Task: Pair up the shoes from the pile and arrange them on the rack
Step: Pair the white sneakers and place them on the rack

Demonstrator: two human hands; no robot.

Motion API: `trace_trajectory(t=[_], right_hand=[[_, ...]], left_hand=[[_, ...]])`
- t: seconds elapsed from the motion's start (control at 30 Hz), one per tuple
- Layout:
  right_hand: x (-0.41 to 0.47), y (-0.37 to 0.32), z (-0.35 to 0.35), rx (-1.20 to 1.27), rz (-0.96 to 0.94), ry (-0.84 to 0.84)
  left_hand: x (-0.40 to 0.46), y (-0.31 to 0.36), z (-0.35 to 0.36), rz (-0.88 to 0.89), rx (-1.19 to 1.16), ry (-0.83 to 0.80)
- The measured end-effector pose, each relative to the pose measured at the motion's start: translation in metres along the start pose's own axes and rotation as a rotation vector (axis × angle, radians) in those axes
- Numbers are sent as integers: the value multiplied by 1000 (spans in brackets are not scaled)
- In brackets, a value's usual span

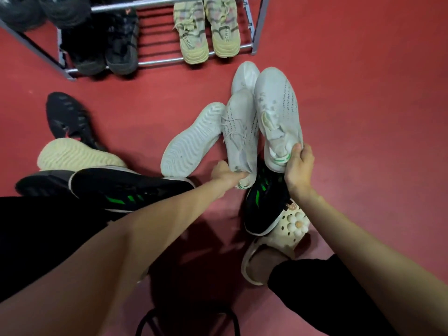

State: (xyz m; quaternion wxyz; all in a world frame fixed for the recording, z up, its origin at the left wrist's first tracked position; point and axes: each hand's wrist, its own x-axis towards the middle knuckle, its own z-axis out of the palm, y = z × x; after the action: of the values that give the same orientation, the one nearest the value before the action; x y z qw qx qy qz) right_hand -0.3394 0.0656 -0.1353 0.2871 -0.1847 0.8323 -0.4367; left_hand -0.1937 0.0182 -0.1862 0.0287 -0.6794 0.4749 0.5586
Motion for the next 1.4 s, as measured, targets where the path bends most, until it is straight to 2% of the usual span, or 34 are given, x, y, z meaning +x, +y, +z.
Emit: trace_trajectory(t=[0.13, 0.27, 0.4, 0.7, 0.83, 1.0, 1.4], right_hand=[[-7, -6, 6, 23, 5, 20], [-17, -15, 7, 42, -28, 27], [-30, -39, 3, 106, -107, -36], [-63, -110, 0, 261, -194, -150], [-55, -148, 4, 284, -112, -214], [-23, -182, 19, 203, -132, -293], [72, -225, 107, 220, -166, -267]], left_hand=[[-4, 2, -7, 11, -28, -50], [-26, 21, -35, 8, -339, -219], [-51, 44, -80, 87, -428, -258], [-109, 56, -169, 257, -343, -87], [-122, 65, -210, 326, -370, 0], [-115, 94, -248, 389, -387, 123], [-22, 167, -269, 390, -520, 110]])
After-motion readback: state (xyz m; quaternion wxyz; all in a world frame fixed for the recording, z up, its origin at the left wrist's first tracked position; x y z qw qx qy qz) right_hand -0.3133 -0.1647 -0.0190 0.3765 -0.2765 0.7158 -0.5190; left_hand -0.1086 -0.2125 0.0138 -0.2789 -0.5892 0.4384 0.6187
